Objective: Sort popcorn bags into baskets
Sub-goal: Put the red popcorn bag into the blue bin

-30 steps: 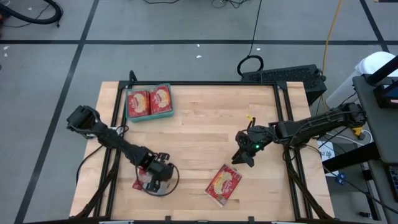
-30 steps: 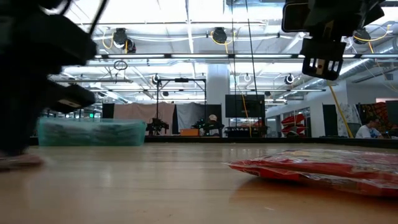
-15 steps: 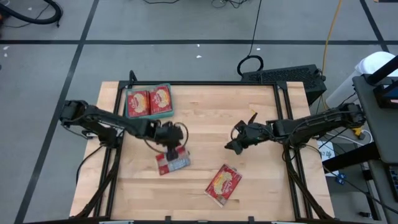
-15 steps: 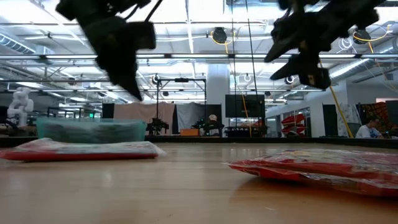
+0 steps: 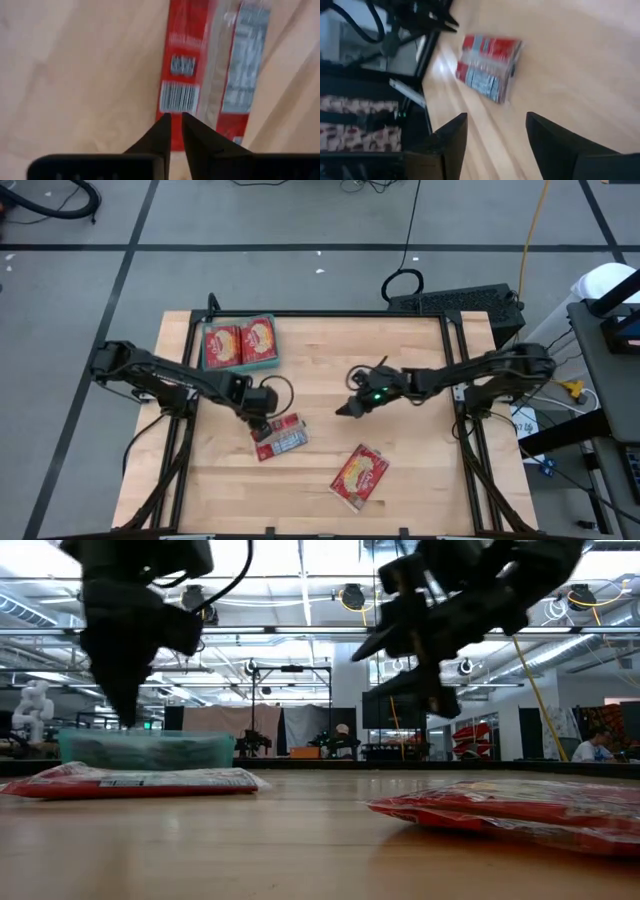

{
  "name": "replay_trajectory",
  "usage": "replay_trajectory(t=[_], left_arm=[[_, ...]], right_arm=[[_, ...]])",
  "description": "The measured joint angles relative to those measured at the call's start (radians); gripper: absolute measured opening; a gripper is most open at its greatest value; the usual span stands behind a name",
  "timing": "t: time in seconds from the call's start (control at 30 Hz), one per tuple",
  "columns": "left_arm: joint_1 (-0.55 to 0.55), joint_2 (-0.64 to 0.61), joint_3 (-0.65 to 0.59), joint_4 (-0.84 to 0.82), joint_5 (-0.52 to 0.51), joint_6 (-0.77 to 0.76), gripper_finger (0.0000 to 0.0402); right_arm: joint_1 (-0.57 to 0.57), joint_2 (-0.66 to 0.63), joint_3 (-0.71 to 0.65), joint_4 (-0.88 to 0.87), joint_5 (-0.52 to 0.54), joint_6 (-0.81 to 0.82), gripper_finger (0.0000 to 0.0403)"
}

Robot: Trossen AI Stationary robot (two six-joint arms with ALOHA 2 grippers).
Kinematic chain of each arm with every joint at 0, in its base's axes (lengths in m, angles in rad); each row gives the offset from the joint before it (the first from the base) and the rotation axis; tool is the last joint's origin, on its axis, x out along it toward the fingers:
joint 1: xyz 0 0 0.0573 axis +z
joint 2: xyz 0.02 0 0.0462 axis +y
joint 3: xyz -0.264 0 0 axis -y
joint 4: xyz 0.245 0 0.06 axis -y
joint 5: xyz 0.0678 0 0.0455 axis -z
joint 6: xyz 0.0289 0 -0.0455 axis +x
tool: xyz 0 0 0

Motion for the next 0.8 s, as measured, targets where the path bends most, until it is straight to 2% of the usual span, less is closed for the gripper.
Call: replay_trajectory(t=[0.17,0.3,0.53,0.67,0.8], left_arm=[[-0.083,0.000,-0.090,0.106,0.084,-0.095,0.0080],[-0.134,0.000,-0.176,0.256,0.104,-0.200,0.0080],[-0.151,0.008,-0.291,0.413,0.066,-0.236,0.0042],[-0.146,0.007,-0.323,0.491,0.059,-0.196,0.0023],[-0.146,0.009,-0.336,0.552,0.052,-0.180,0.0006]], right_arm=[[0.000,0.201,0.167,-0.018,-0.136,0.006,0.0207],[0.002,0.349,0.318,-0.063,-0.233,0.066,0.0214],[0.000,0.509,0.465,-0.081,-0.230,0.105,0.0232],[0.001,0.551,0.485,-0.125,-0.165,0.104,0.0249],[0.000,0.584,0.487,-0.119,-0.158,0.105,0.0255]])
